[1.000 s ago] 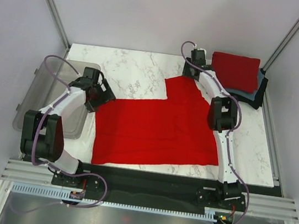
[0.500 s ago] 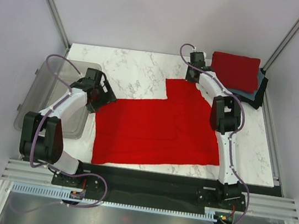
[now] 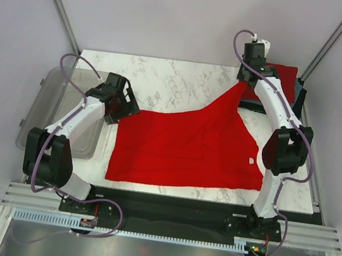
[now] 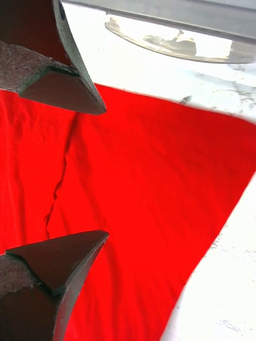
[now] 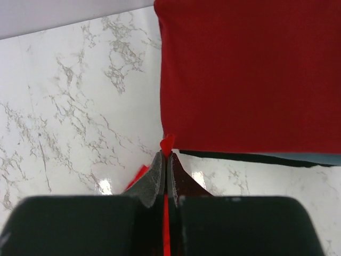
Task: Fold and stack the t-shirts
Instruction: Fold the tshirt
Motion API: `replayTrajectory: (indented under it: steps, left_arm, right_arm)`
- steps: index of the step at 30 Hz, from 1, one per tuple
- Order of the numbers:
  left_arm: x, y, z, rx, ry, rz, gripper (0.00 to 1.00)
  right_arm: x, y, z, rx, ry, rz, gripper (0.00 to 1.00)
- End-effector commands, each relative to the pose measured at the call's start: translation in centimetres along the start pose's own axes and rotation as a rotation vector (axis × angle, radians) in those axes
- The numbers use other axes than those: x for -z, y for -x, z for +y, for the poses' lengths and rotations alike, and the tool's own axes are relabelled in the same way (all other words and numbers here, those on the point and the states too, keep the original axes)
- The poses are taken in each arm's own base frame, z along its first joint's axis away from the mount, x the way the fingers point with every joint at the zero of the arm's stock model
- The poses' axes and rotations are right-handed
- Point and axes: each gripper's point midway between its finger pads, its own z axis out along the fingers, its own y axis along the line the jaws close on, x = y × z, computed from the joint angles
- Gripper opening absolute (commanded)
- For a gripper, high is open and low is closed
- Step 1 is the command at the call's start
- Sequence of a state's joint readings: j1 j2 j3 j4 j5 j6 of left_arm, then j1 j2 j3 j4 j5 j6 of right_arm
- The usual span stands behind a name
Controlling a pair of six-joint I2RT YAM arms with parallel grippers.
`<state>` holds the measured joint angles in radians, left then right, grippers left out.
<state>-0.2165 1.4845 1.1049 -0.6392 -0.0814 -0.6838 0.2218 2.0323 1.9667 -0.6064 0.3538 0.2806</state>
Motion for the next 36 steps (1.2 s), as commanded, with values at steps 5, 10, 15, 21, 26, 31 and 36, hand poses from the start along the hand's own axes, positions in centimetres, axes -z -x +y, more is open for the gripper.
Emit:
replayTrajectory:
  steps: [5,10,15,21,26,31,36]
  left_arm:
    - [-0.8,3.3,-1.6,-0.06,0.018,-0.045,0.96]
    - [-3.8,4.2,-1.8,-0.068,0.083,-0.024,0.96]
    - [-6.6,4.9,-1.1,-0.079,0.169,-0.02,0.95]
    - [-10.0,6.5,-0.7,-0.085,0.223,-0.004,0.94]
    - [-11.2,8.0,-1.3,-0.066,0.235,-0.028,0.92]
    - [-12.9,7.8,-1.5,-0.057,0.234,0.002,0.87]
    - [-13.7,6.6,-1.2,-0.044,0.238,0.038,0.75]
  right_arm:
    - [1.9,-0.9,-5.0,-0.023,-0.093,0.036,0.0]
    - [2.4,-1.2,-5.8,-0.015,-0.103,0.034,0.0]
    - [2.3,-2.0,-7.3,-0.053,-0.093,0.058,0.0]
    - [2.1,-2.9,-6.7,-0.077,-0.011,0.076,0.0]
    - [2.3,-3.5,-5.8,-0.09,0.045,0.085,0.0]
    - [2.3,-3.9,-5.4,-0.095,0.068,0.085,0.0]
    - [2.1,-4.0,-5.3,-0.095,0.077,0.089,0.0]
